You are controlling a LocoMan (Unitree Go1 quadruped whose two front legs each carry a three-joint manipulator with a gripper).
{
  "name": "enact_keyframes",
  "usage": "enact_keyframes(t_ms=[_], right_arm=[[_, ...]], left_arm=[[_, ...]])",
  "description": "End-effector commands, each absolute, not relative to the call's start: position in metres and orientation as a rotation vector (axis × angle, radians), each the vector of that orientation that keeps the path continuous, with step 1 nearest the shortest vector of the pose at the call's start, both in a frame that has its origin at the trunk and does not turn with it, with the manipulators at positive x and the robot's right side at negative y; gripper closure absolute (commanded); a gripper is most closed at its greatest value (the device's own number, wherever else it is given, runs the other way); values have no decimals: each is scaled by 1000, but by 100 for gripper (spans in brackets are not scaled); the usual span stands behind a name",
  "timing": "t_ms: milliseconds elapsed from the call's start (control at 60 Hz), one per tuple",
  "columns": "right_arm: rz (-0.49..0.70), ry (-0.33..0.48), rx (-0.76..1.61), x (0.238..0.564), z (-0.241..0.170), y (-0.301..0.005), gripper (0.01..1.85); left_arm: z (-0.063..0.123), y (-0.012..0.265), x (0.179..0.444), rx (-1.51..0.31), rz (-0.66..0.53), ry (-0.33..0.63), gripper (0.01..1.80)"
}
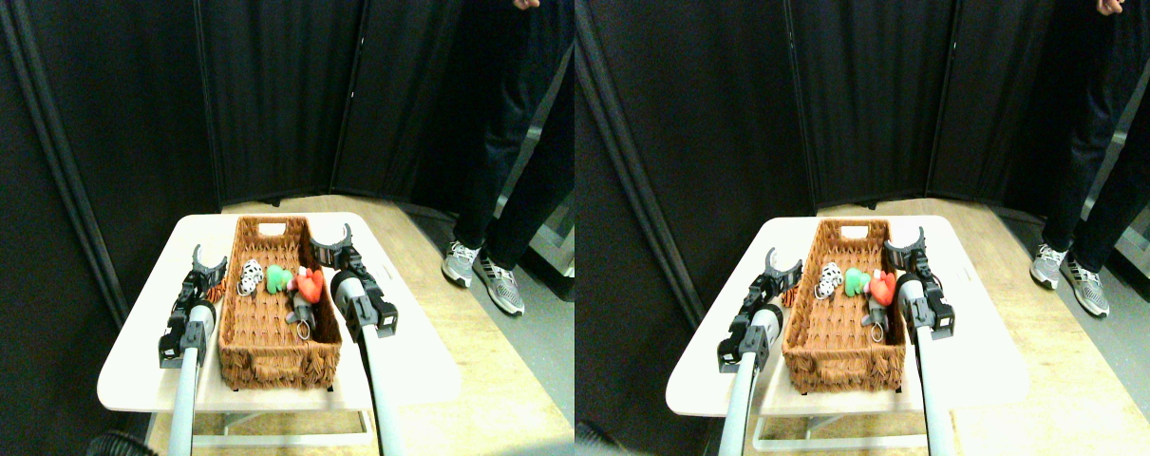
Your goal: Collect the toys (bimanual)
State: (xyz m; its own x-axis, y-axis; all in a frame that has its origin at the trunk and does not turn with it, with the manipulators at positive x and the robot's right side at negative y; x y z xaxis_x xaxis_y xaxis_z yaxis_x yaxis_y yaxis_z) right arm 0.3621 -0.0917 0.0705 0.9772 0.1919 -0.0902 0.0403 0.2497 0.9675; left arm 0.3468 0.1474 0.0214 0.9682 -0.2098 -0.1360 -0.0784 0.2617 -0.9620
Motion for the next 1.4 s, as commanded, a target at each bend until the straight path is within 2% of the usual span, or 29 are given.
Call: enact_keyframes(t_ms=[17,167,450,583,700,1050,1283,1400], right_arm=[[122,175,1313,365,75,-89,119],[118,176,1318,366,75,-88,118],[116,169,1330,367,74,-85,126],[104,167,1319,367,73,-85,118],[109,170,1327,366,73,-84,121],[116,185,1337,365,73,-82,118],[126,178,1334,364,73,-87,115],[115,168,1332,364,73,-89,119]], left_arm=[[21,142,349,-1321,-105,240,131],[15,146,347,-1319,-90,237,126],[3,148,343,-1347,-51,223,123],[-2,150,340,-1359,-19,215,123],[-8,151,340,-1376,-2,212,121],[-28,157,351,-1368,34,233,117],[-33,160,360,-1367,28,253,117],[-35,158,362,-1369,50,229,121]])
